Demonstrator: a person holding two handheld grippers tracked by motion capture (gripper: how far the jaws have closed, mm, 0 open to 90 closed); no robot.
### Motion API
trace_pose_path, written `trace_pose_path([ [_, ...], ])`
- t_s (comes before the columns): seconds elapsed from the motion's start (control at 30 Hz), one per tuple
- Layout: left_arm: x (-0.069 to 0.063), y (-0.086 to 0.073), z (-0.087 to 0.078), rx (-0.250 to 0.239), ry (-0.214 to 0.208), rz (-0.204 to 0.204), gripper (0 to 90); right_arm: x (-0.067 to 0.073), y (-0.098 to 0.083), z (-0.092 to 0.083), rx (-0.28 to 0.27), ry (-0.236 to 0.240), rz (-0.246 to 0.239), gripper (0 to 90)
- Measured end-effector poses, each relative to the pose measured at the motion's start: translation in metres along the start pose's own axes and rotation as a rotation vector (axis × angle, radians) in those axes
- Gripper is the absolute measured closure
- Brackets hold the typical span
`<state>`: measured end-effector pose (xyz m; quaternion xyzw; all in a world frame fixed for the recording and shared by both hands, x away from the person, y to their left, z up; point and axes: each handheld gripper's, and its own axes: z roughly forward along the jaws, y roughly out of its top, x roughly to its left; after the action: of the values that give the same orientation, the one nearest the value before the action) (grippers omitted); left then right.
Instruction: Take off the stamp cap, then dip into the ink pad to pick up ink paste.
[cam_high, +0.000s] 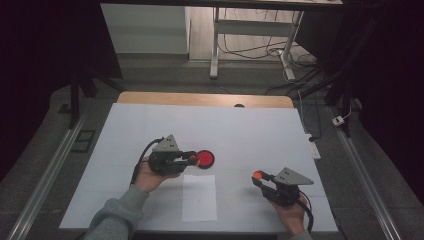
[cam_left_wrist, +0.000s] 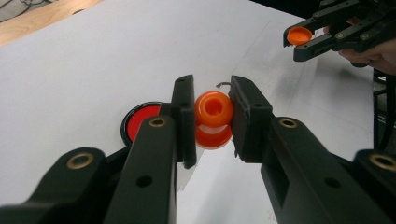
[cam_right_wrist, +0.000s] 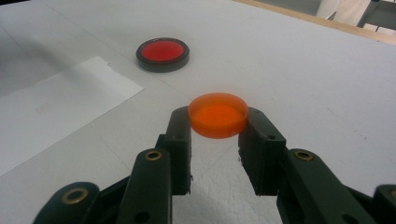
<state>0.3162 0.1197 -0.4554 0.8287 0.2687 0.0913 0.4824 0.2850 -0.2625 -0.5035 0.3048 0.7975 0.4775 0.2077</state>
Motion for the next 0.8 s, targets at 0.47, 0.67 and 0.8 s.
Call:
trace_pose_path([
  [0.47,0.0024,0.0024,0.0019,0.005,0.009,0.007,72.0,0.0005,0.0007,0.0008,0.003,0.002,-0.002,64.5],
  [0.67,0.0049,0.0037,0.0016,0.005,0.022,0.009,72.0,0.0,0.0008,0.001,0.002,0.001,-0.001,64.5],
  [0.8,0.0056,0.004,0.0023,0.007,0.021,0.01,71.9,0.0002,0.0008,0.0013,0.004,0.003,-0.003,64.4],
])
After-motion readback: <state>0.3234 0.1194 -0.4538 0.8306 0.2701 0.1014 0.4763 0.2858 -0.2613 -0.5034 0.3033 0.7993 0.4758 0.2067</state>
